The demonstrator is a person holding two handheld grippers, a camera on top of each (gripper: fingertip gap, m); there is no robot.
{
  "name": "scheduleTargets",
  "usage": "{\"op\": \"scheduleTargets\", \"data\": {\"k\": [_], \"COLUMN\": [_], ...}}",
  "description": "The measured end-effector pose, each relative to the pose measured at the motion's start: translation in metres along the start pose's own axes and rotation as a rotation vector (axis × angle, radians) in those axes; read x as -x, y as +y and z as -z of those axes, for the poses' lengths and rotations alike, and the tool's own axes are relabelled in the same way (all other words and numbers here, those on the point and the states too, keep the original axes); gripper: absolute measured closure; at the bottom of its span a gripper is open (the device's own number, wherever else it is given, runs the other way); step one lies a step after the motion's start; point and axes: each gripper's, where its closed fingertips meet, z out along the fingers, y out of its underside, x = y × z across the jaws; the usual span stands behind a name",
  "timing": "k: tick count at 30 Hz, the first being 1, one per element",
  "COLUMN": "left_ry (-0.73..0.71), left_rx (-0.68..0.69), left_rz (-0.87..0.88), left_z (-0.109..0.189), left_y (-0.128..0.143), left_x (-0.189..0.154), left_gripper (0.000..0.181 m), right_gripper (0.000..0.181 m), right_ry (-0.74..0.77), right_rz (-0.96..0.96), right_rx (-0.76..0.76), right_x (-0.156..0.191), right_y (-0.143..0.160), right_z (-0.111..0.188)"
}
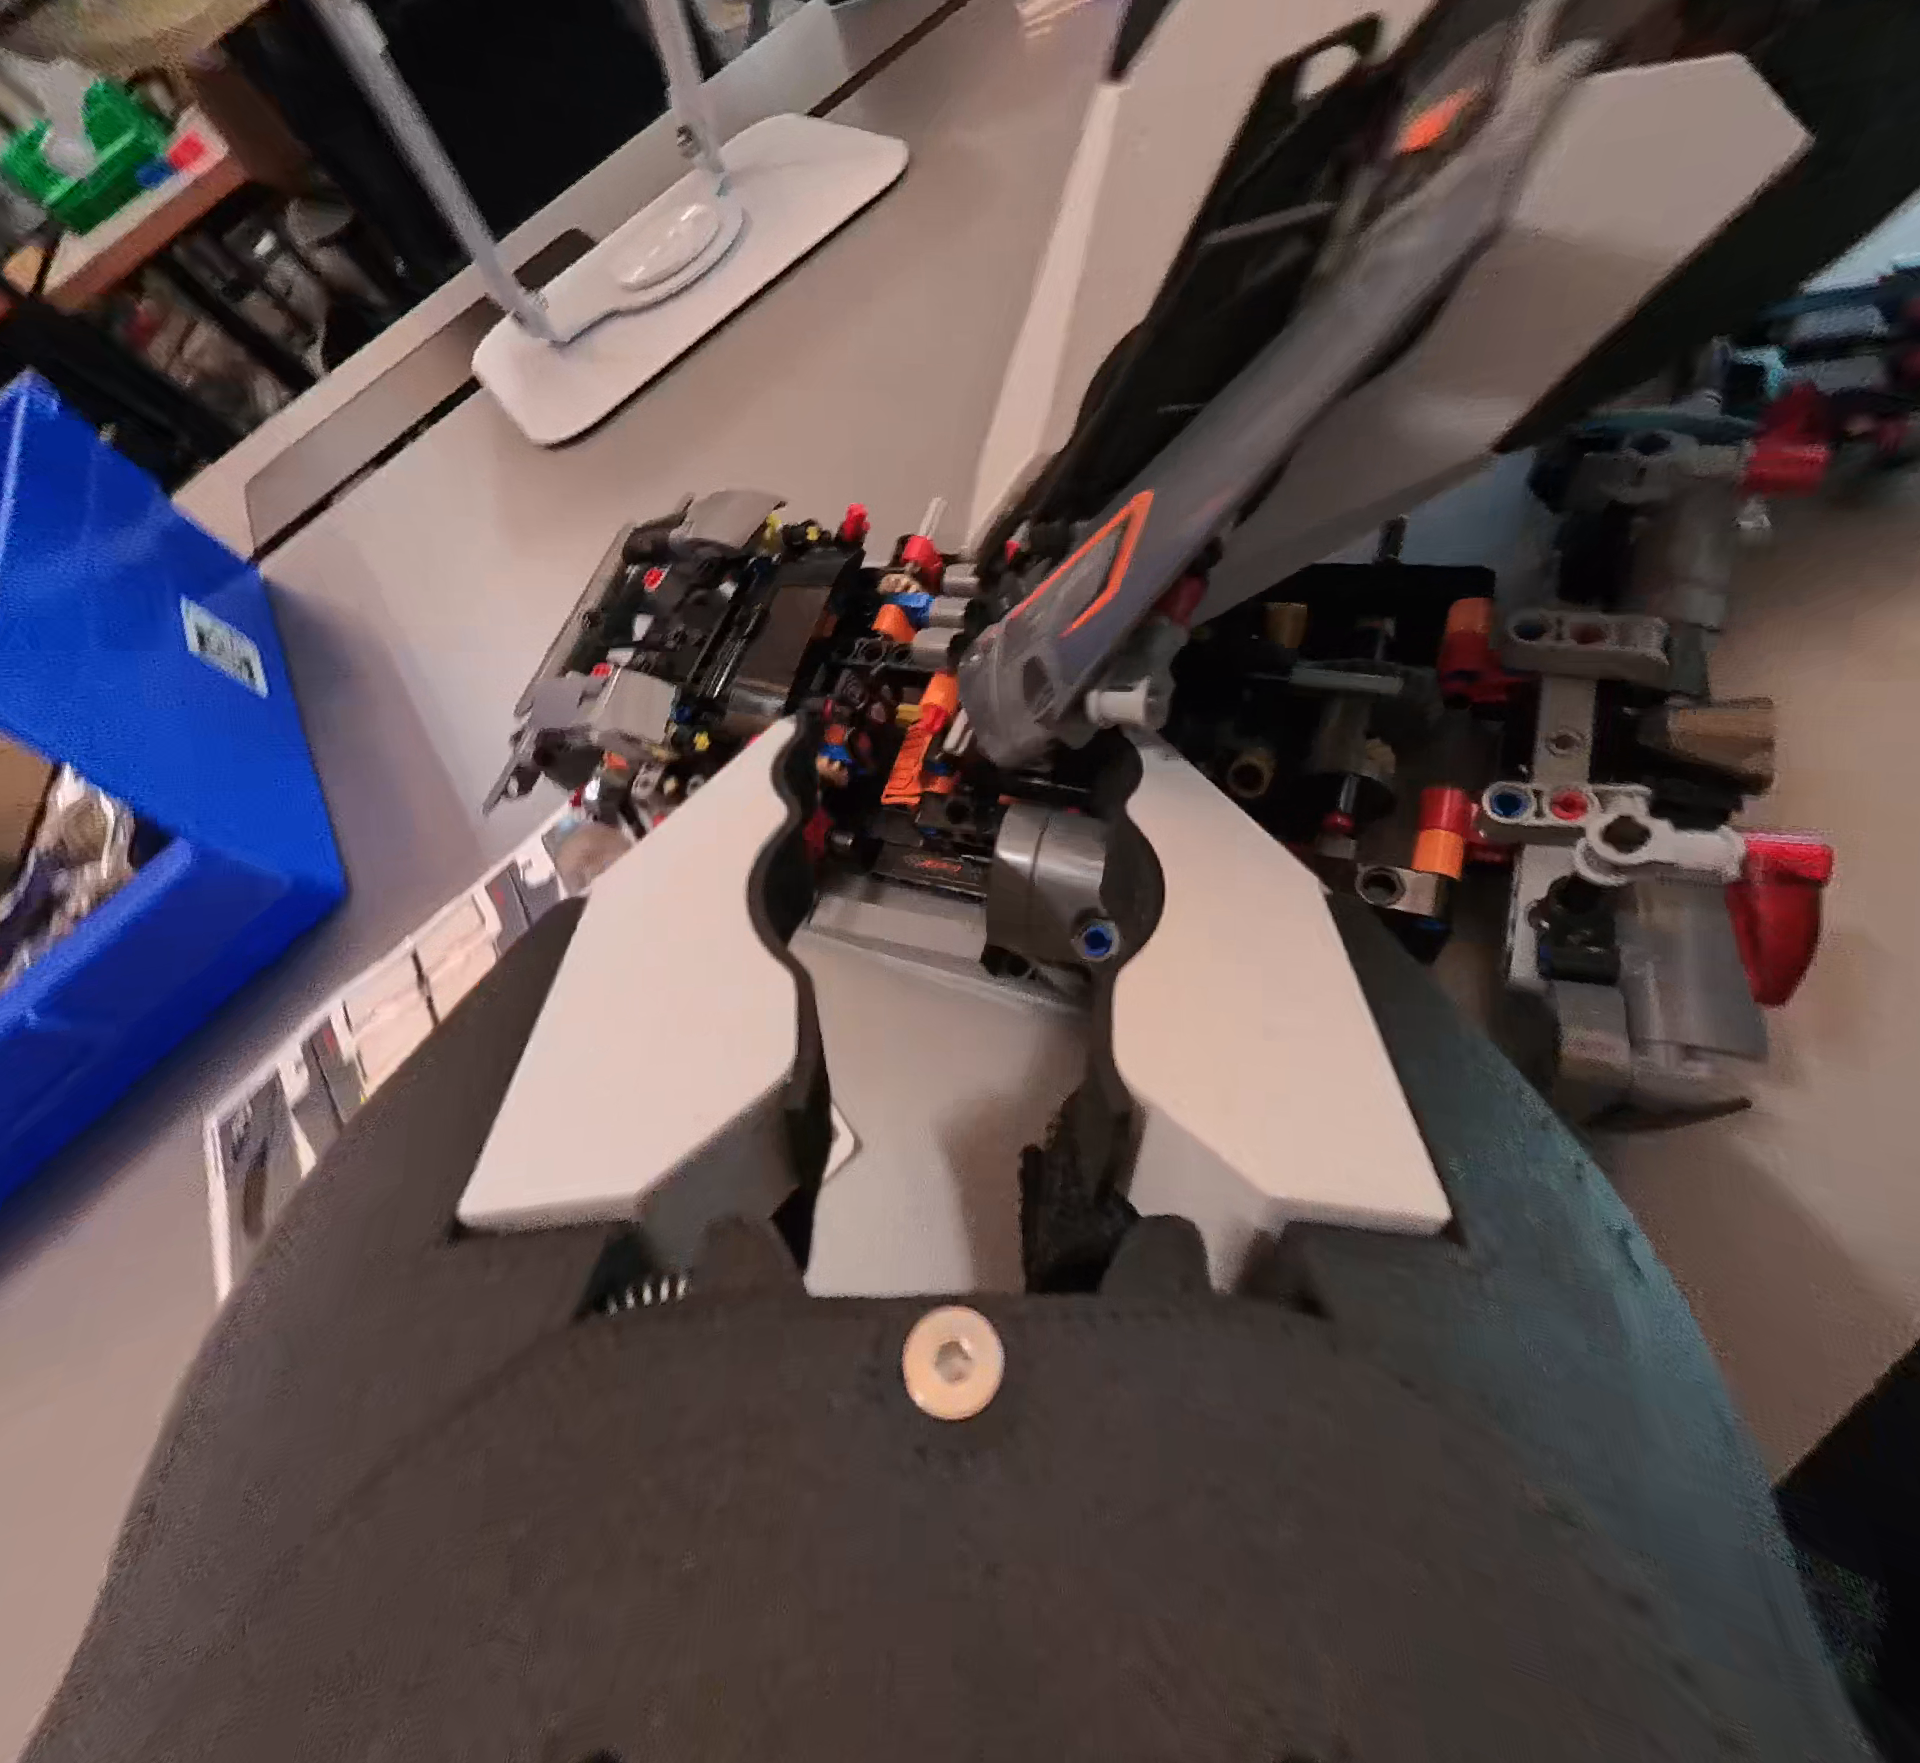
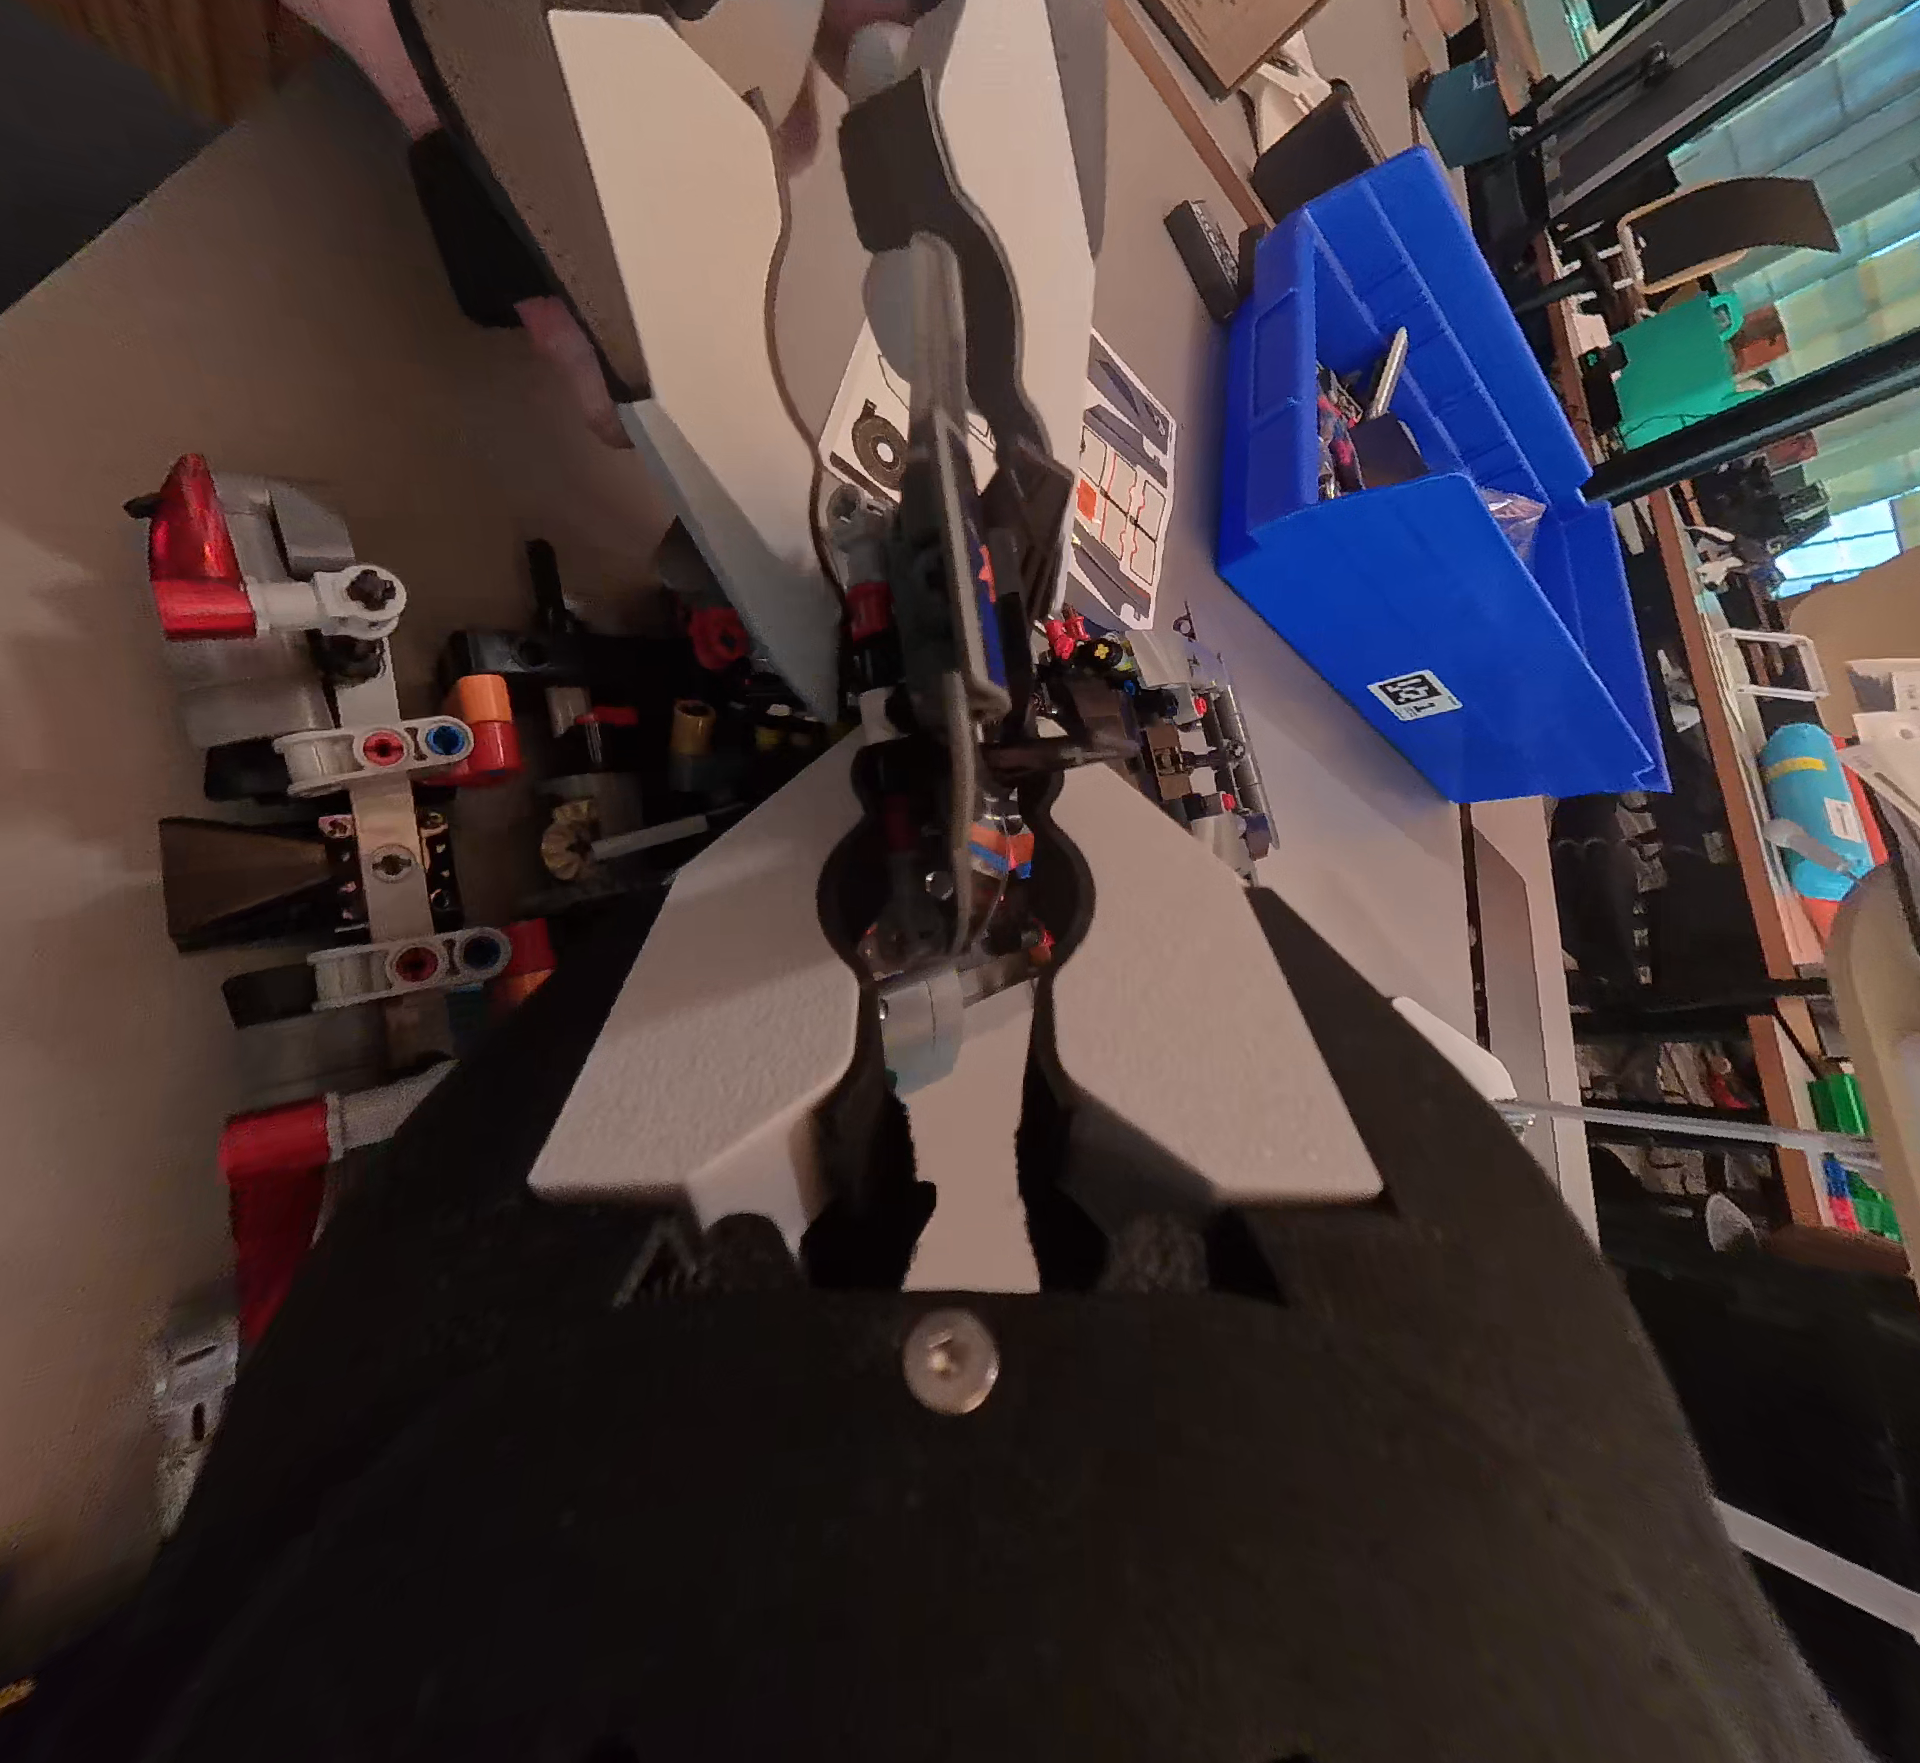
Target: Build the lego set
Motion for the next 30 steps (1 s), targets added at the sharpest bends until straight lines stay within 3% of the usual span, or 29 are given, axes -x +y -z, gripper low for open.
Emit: {"op": "scheduleTargets", "data": {"k": [1,11,16,30], "left_ry": [0.020,0.207,0.378,0.369], "left_rx": [-0.004,-0.081,-0.092,-0.109], "left_rz": [-0.050,-0.245,-0.140,-0.108], "left_z": [-0.001,-0.011,-0.011,-0.018], "left_y": [-0.003,-0.023,-0.022,-0.020], "left_x": [-0.004,-0.021,-0.029,-0.025], "left_gripper": [0.133,0.135,0.132,0.136], "right_gripper": [0.162,0.162,0.162,0.162], "right_ry": [-0.001,-0.019,-0.028,-0.022], "right_rz": [0.006,0.025,0.004,-0.025], "right_rx": [0.000,-0.009,-0.027,0.003], "right_x": [0.000,0.000,-0.001,-0.005], "right_y": [0.000,0.003,0.003,0.008], "right_z": [0.000,0.003,0.003,0.004]}}
